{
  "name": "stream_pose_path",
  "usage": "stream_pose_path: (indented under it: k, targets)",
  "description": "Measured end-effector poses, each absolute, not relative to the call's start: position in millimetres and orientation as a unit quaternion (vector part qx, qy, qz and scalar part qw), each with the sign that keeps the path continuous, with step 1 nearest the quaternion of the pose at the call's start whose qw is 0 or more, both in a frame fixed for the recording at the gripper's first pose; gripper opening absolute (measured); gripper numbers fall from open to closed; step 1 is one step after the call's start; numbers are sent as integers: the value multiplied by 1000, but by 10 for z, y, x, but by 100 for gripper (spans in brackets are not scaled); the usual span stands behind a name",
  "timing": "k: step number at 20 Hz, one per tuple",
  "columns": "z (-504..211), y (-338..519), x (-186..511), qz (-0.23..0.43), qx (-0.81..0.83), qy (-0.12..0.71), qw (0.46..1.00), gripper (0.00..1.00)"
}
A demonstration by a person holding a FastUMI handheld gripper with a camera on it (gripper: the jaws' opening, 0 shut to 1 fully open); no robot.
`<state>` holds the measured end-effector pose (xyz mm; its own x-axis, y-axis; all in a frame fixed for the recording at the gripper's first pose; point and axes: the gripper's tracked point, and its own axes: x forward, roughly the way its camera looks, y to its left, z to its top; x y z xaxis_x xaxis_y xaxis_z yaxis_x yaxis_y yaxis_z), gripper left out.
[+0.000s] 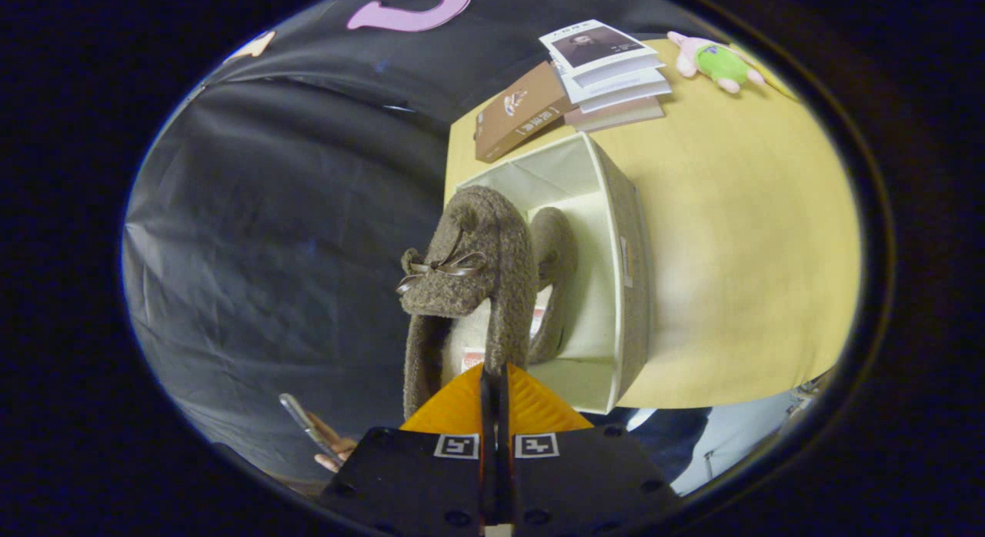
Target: Open the storage box then place both shoes into the box .Put the left shoe in first, then the right shoe, with the right side of both shoes facing outward in a uniform manner.
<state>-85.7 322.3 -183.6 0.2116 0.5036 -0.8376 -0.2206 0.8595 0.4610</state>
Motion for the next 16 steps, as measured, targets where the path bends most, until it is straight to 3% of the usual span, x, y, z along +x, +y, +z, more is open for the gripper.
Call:
stream_pose_path:
  k: [9, 13, 16]
  targets:
    - [-2112, 3124, -416, 159, 82, 524, 833, 4]
    - [-2150, 3065, -387, 152, 70, 512, 842, 8]
    - [-2076, 3166, -459, 183, 89, 507, 838, 10]
